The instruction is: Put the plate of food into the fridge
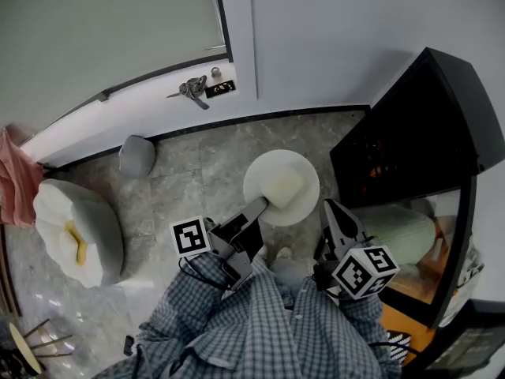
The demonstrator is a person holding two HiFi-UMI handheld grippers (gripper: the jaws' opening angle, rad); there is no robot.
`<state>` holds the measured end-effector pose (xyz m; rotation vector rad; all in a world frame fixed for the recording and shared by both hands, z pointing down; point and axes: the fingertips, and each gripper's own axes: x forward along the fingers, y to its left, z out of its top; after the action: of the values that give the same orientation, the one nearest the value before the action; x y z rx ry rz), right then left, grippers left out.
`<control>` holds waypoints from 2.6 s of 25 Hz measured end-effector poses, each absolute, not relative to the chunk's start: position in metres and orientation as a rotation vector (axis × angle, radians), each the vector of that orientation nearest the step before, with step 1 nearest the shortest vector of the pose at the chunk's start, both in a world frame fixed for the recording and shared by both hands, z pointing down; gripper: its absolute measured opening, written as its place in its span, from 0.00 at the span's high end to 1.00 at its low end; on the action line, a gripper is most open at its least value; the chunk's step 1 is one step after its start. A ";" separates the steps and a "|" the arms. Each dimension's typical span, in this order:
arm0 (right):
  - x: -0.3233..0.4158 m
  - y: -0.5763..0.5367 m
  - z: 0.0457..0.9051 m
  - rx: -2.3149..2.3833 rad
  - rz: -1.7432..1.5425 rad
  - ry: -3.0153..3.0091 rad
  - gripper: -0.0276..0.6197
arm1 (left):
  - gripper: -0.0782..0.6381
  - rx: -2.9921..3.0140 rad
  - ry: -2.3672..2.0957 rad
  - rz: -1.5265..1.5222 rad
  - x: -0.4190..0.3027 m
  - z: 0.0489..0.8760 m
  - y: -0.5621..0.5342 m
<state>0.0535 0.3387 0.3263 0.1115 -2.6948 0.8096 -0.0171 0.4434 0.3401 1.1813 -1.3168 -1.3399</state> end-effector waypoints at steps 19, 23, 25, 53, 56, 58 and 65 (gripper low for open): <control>0.046 0.379 0.341 -0.031 1.412 -2.479 0.82 | 0.83 1.188 -1.282 -1.340 -0.019 0.345 0.455; 0.046 0.381 0.342 -0.006 1.393 -2.494 0.84 | 0.83 1.198 -1.266 -1.327 -0.018 0.345 0.454; 0.047 0.381 0.341 0.001 1.392 -2.499 0.84 | 0.83 1.204 -1.261 -1.322 -0.019 0.346 0.454; 0.040 0.390 0.339 0.012 1.375 -2.551 0.84 | 0.83 1.222 -1.240 -1.320 -0.026 0.347 0.462; 0.035 0.386 0.336 0.002 1.370 -2.572 0.84 | 0.83 1.225 -1.235 -1.334 -0.032 0.343 0.457; 0.031 0.380 0.336 -0.008 1.365 -2.570 0.84 | 0.83 1.223 -1.244 -1.330 -0.036 0.344 0.452; 0.016 0.356 0.337 -0.013 1.366 -2.570 0.84 | 0.83 1.209 -1.256 -1.339 -0.049 0.344 0.430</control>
<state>0.0163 0.3564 0.3365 -0.0128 -2.5702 1.3662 -0.0488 0.4295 0.3443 1.2095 -1.2560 -1.3389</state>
